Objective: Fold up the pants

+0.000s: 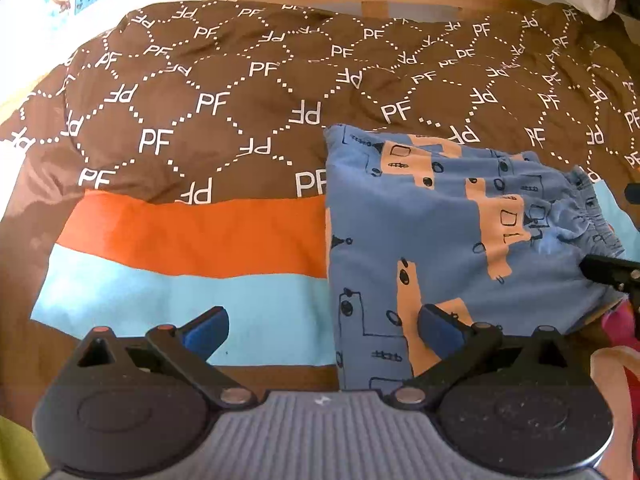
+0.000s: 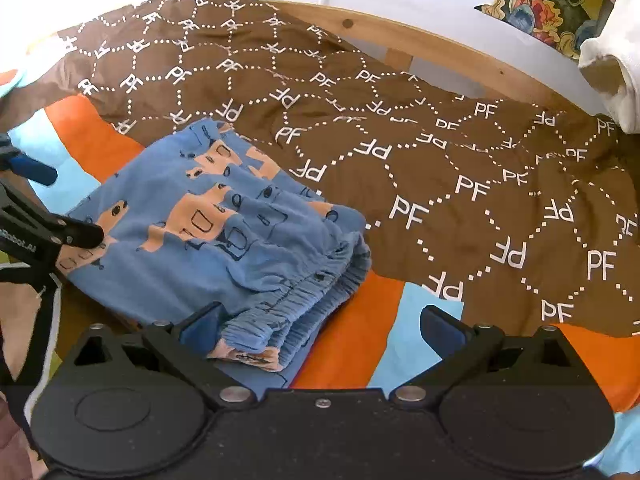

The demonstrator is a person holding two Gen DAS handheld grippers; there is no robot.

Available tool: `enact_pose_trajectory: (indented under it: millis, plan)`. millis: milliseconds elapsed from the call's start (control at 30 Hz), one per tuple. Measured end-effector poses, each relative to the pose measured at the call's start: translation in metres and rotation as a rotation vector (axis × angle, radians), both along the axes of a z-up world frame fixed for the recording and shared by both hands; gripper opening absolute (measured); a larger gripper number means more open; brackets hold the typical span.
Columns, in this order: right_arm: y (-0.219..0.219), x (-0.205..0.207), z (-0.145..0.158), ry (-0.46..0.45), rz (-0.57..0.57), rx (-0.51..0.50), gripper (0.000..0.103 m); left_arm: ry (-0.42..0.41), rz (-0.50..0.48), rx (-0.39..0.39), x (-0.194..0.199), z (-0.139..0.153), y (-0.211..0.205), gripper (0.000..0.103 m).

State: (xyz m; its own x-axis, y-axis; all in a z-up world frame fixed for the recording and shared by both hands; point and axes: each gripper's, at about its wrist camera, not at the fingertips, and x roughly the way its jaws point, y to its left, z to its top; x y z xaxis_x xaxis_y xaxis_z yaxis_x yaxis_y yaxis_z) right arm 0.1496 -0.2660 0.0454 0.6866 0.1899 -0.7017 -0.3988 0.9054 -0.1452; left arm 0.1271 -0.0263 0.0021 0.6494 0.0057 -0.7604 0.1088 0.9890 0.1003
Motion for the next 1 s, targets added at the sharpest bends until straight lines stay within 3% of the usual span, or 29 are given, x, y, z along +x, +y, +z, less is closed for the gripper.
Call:
enact_pose_trajectory:
  millis: [333, 433, 533, 667, 800, 1000]
  plan:
    - [-0.029, 0.011, 0.009, 0.053, -0.103, 0.199, 0.102, 0.009, -0.008, -0.037, -0.006, 0.007, 0.013, 0.103]
    - [-0.030, 0.012, 0.008, 0.055, -0.126, 0.176, 0.102, -0.002, 0.000, -0.062, -0.011, 0.008, 0.016, 0.103]
    - [-0.030, 0.014, 0.003, 0.064, -0.149, 0.119, 0.102, 0.018, -0.003, -0.032, -0.013, 0.003, 0.015, 0.103]
    - [-0.043, 0.015, 0.008, 0.036, -0.201, 0.163, 0.102, 0.016, 0.001, -0.042, -0.016, 0.005, 0.016, 0.103]
    - [-0.061, 0.019, 0.014, 0.048, -0.216, 0.331, 0.102, -0.006, -0.039, -0.087, -0.016, 0.015, 0.018, 0.103]
    - [-0.081, 0.034, 0.000, 0.207, -0.185, 0.653, 0.102, 0.025, -0.181, -0.287, -0.008, 0.019, 0.016, 0.103]
